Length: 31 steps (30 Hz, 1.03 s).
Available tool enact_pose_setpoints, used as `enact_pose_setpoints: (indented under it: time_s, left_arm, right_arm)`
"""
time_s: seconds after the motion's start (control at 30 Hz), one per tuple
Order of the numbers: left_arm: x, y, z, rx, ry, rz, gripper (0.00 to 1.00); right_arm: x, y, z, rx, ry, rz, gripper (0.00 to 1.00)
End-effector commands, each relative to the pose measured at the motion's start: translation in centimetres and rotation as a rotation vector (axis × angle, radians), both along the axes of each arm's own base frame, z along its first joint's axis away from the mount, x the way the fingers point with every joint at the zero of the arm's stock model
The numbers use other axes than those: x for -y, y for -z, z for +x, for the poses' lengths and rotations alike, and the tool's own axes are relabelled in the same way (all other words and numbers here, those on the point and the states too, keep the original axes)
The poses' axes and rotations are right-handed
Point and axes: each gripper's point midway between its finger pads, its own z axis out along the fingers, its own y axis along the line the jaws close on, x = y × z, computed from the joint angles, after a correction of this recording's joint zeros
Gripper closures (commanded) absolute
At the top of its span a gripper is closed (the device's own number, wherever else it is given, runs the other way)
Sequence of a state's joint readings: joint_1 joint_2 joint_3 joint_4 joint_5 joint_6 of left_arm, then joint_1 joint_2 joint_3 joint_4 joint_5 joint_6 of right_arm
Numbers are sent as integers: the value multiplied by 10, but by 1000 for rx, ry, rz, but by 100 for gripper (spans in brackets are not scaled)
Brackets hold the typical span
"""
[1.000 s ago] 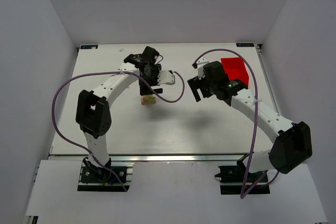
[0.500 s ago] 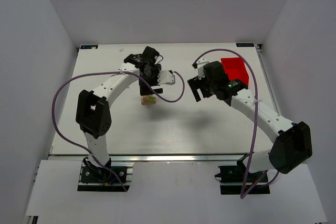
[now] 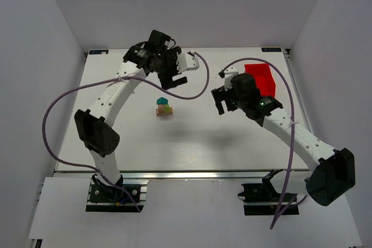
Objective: Build the wood block tower
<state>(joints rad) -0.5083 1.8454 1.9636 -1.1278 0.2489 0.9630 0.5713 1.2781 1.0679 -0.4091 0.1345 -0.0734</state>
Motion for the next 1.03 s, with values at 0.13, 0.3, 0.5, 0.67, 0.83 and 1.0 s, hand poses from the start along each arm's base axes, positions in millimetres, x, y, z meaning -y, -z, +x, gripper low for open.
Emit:
enact_pose_setpoints:
  time_s: [0.13,0.3,0.5,0.67,0.83,1.0]
  left_arm:
    - [4,-144,50,250,-555,-616,2]
    - [-26,-118,36,71,-1020,-912,2]
    - [-123,-58,-45,17,-1671,-889,2]
    - [-153,-2,-100,-42,-1793,-870,2]
    - [-159,0,-113,-43,-1789,-876,2]
    - [-156,-1,-112,-49,-1767,-888,2]
  right_arm:
    - [9,-25,11,95,238,250,10]
    - [35,-5,10,35,414,262,11]
    - [54,-8,3,38,486,330,11]
    - [41,-13,-13,18,404,408,11]
    - [57,-15,-25,15,468,392,11]
    - [66,-25,-30,83,469,397,10]
